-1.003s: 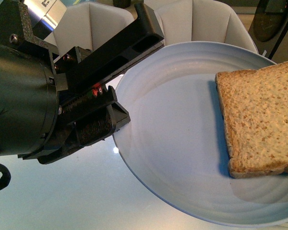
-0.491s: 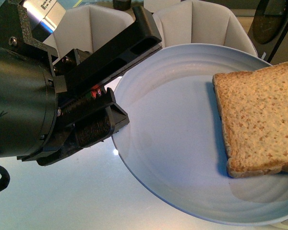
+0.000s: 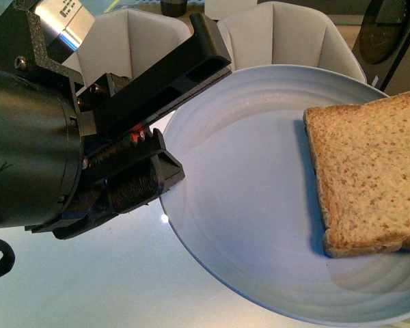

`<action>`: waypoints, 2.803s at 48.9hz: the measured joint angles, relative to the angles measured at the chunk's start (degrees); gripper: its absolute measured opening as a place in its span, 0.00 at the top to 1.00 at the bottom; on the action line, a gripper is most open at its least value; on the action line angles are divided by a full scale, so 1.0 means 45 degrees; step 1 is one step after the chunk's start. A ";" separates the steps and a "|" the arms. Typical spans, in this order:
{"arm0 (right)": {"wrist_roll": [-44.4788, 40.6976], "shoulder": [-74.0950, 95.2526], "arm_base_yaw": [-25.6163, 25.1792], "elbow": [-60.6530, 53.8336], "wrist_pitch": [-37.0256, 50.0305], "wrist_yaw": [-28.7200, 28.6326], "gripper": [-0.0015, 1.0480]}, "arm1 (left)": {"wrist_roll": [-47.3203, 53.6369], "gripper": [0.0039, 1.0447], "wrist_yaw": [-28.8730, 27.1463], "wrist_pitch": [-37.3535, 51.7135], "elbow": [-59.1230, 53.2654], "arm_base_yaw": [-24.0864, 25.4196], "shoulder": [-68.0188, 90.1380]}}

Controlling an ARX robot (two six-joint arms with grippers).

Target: Left arm holds plate, right arm toasts bread

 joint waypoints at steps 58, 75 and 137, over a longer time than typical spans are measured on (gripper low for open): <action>0.2225 -0.1467 -0.0665 0.0908 -0.1685 -0.1622 0.96 | -0.0049 0.97 0.0005 0.0000 0.0000 0.0000 0.0000; 0.0243 -0.2025 -0.2176 0.2599 -0.2390 -0.0889 0.96 | -0.0068 0.97 0.0005 0.0000 0.0000 -0.0005 0.0000; -0.7854 0.5989 -0.0612 0.3152 0.1681 0.3691 0.96 | -0.0068 0.97 0.0005 0.0000 0.0005 -0.0005 -0.0005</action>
